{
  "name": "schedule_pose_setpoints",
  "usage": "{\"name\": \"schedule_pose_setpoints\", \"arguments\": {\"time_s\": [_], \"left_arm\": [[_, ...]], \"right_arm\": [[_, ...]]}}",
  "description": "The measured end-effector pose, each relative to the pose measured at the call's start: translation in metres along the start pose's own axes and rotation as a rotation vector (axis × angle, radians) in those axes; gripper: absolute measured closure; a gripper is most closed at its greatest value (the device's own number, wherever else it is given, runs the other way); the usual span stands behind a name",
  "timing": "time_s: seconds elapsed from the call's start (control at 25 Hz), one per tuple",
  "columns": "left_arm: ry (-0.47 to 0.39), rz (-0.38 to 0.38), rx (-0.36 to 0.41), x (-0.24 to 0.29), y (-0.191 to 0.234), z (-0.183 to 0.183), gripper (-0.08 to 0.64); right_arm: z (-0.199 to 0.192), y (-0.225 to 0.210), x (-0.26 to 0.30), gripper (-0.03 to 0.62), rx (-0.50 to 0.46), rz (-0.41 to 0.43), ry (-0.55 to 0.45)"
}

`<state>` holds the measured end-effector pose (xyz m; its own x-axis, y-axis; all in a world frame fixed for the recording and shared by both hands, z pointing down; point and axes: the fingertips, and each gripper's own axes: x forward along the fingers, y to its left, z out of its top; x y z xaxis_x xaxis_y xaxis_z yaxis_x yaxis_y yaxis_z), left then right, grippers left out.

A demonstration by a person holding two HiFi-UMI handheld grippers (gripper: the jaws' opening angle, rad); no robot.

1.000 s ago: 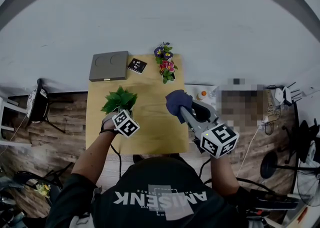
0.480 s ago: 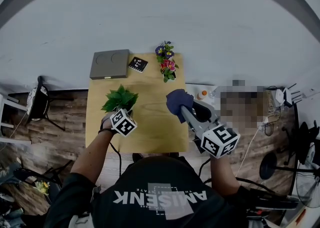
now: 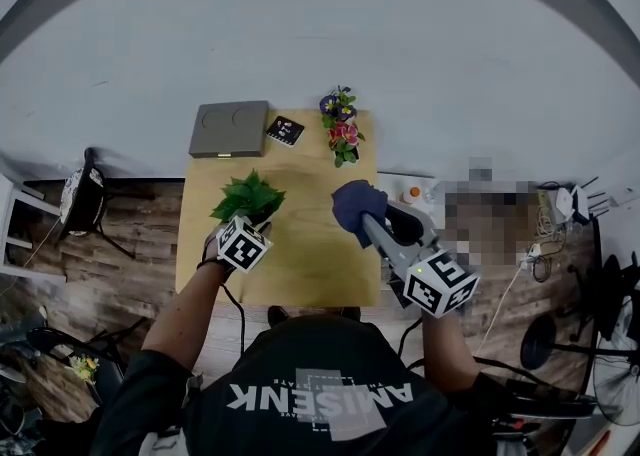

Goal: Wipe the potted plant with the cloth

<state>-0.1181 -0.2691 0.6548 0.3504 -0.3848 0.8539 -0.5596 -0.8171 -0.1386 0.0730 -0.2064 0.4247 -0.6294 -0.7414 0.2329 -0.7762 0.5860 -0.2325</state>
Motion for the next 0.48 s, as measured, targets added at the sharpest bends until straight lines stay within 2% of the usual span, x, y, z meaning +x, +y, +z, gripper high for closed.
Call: {"name": "schedule_pose_setpoints", "arguments": {"time_s": [0.24,0.48], "left_arm": [[-0.094,0.047,-0.056,-0.037,0.0,0.013,0.48],[-0.199,0.107,-0.18,-0.077,0.007,0.015,0.485]], "right_arm": [[0.012,0.008,0.0,0.482,-0.03,0.033,-0.016],[0.024,0.019,0.005,0.482,-0.034,0.092,-0.041]]}}
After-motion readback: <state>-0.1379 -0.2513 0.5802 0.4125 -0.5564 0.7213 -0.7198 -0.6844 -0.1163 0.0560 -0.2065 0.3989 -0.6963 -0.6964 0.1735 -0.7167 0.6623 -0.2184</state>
